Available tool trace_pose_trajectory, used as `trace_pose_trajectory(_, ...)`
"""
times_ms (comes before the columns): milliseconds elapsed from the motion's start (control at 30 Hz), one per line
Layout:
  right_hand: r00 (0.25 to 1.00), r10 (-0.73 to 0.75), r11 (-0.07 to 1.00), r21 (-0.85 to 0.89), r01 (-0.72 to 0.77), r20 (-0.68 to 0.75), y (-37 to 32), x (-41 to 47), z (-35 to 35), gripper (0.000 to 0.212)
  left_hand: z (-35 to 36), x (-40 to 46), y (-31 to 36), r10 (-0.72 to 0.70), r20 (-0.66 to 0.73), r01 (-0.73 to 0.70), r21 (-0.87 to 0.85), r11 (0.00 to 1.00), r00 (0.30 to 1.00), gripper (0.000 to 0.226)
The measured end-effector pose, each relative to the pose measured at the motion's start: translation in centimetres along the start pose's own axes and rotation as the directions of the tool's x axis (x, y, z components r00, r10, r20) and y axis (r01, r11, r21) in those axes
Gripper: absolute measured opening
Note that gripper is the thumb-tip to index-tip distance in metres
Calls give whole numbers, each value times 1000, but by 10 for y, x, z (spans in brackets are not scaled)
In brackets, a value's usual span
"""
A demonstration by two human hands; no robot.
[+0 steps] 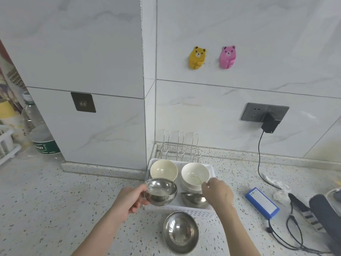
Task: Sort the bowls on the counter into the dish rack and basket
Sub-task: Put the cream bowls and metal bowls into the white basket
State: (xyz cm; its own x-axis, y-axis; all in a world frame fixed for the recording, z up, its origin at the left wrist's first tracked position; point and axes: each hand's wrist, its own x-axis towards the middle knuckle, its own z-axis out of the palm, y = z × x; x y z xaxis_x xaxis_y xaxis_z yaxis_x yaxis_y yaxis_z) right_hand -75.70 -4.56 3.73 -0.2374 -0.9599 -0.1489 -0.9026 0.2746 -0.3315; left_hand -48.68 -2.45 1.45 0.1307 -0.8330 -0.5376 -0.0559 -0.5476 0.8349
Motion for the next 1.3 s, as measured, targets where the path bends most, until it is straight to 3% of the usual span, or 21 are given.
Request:
trace_pose_trajectory(67,984,-173,928,340,153,29,-4,-9,6,35,2,1,4,-3,14,3,23,1000,1000,21)
trace_pose_trajectory(133,926,-326,738,663,123,192,-11,-22,18,48,3,1,8,0,13,0,55,999,1000,19)
trace_pose_trajectory(233,839,-475,627,771,112,265,-15,-34,43,66,5,0,12,-10,21,8,76,997,1000,20)
trace_pose_trajectory(300,844,-477,578,811,91,246,-17,-38,54,59,4,0,11,-25,33,22,76,997,999,21)
trace_pose_trajectory(500,939,-288,603,797,24,189,-25,-41,59,38,0,5,13,-85,56,75,157,985,995,30)
trace_pose_trajectory(600,951,-256,601,799,16,173,-32,-35,54,28,4,10,21,-135,36,123,238,963,990,35)
trace_pose_trajectory(733,956,-224,653,757,3,189,-39,-26,49,41,9,22,28,-126,-14,124,315,941,992,47)
trace_pose_trajectory(900,967,-204,725,687,44,153,-43,-18,51,39,15,33,29,-109,-47,118,400,909,993,41)
trace_pose_trajectory(1167,976,-175,775,630,54,132,-45,-11,62,43,27,37,17,120,-125,-53,441,896,985,45)
trace_pose_trajectory(1300,982,-146,797,602,46,119,-44,-15,67,51,26,38,10,261,-143,-154,516,843,955,33)
